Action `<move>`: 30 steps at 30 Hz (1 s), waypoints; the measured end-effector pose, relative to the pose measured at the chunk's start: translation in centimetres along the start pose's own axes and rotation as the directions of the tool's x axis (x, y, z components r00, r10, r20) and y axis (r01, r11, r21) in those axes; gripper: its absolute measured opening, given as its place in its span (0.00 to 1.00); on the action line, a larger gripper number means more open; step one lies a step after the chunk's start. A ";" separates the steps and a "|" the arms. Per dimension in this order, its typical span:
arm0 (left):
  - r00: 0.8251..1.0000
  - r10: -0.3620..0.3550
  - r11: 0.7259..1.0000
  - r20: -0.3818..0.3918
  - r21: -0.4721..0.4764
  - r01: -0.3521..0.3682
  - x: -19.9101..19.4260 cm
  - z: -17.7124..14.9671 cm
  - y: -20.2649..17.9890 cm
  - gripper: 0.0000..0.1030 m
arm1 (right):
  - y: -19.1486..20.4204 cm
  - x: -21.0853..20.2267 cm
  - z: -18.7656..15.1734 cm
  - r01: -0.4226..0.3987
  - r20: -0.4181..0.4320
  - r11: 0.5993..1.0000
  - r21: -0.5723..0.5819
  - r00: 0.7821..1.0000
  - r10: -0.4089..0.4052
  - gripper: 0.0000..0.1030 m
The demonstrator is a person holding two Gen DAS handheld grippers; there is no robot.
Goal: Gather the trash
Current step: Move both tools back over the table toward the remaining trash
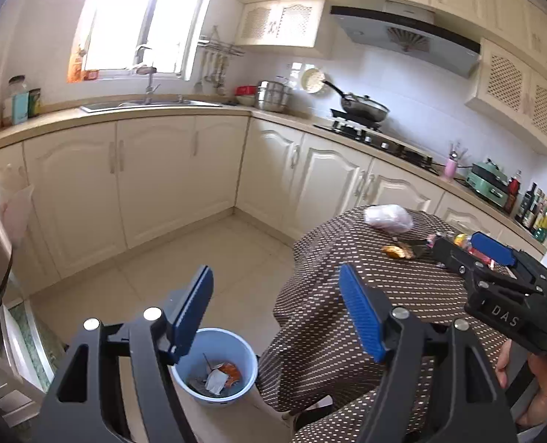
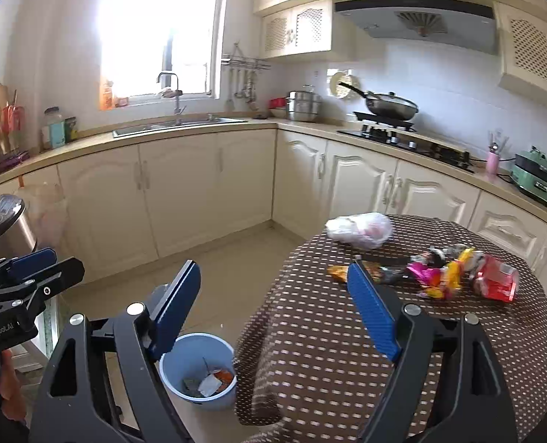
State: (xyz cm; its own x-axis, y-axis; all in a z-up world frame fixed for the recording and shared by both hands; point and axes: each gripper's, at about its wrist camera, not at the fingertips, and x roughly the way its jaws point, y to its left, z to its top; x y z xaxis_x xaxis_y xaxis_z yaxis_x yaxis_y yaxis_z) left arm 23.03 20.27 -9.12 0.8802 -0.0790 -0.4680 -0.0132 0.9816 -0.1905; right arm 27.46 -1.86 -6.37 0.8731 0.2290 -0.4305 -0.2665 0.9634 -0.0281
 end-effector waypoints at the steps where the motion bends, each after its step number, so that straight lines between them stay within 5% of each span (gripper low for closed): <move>1: 1.000 -0.007 1.000 0.001 0.007 0.007 0.0 0.1 -0.6 0.67 | -0.6 -0.4 0.0 0.009 0.005 1.000 0.004 1.000 -0.009 0.77; 21: 0.985 -0.155 0.980 -0.071 0.116 0.163 1.7 -0.1 -13.8 0.75 | -13.8 -5.4 -2.8 0.126 0.011 0.978 0.166 0.991 -0.130 0.80; 30: 0.956 -0.236 0.959 -0.173 0.118 0.258 6.6 -0.6 -18.7 0.76 | -20.4 -6.2 -4.3 0.218 -0.027 0.944 0.246 0.975 -0.219 0.82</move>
State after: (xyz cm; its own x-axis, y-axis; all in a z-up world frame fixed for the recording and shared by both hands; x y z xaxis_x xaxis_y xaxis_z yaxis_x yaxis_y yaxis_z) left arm 28.80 1.32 -9.23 0.7630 -0.3369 -0.5517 0.2702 0.9415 -0.2013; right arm 25.75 -23.51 -6.98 0.8988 0.0090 -0.4383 0.0393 0.9941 0.1010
